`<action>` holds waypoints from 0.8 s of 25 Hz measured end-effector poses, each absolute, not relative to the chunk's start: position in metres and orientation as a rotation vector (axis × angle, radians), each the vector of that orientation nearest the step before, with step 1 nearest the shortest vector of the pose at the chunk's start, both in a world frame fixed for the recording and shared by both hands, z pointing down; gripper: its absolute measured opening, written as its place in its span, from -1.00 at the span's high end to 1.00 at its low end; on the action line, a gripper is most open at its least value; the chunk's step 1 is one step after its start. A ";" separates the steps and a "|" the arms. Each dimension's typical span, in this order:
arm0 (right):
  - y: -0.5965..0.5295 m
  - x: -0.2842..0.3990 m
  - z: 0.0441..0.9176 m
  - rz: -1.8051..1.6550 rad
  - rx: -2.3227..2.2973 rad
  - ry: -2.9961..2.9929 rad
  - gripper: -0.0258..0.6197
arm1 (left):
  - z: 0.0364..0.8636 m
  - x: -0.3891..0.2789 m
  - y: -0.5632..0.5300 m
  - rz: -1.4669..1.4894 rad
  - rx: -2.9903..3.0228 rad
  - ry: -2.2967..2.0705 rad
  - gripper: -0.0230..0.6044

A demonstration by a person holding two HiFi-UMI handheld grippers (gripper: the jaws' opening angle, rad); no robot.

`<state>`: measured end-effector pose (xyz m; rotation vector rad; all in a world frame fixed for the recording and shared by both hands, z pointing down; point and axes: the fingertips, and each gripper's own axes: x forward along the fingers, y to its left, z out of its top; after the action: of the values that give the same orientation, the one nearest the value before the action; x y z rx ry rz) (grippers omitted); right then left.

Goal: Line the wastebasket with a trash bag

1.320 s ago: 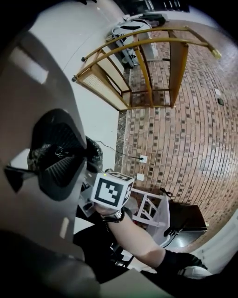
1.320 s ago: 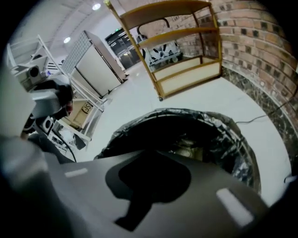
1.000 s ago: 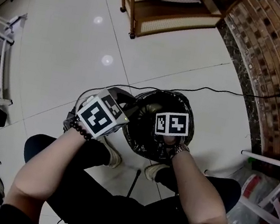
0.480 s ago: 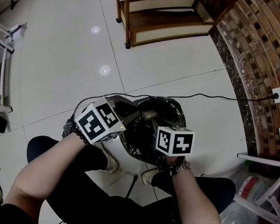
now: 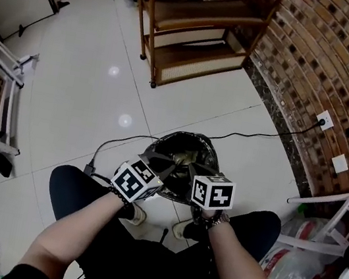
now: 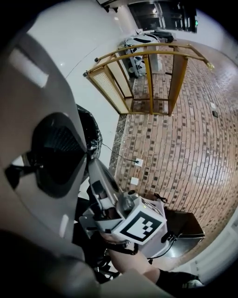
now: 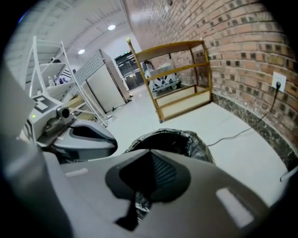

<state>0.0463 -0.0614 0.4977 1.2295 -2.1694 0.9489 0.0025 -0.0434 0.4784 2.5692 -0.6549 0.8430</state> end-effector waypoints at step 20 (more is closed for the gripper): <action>-0.036 0.044 0.482 0.850 1.230 -2.206 0.92 | 0.479 0.005 -0.029 0.907 2.577 -0.670 0.92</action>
<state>0.0440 -0.0358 0.4823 1.2298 -2.2058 0.8504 0.0049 -0.0286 0.4788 2.5773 -0.6699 0.9071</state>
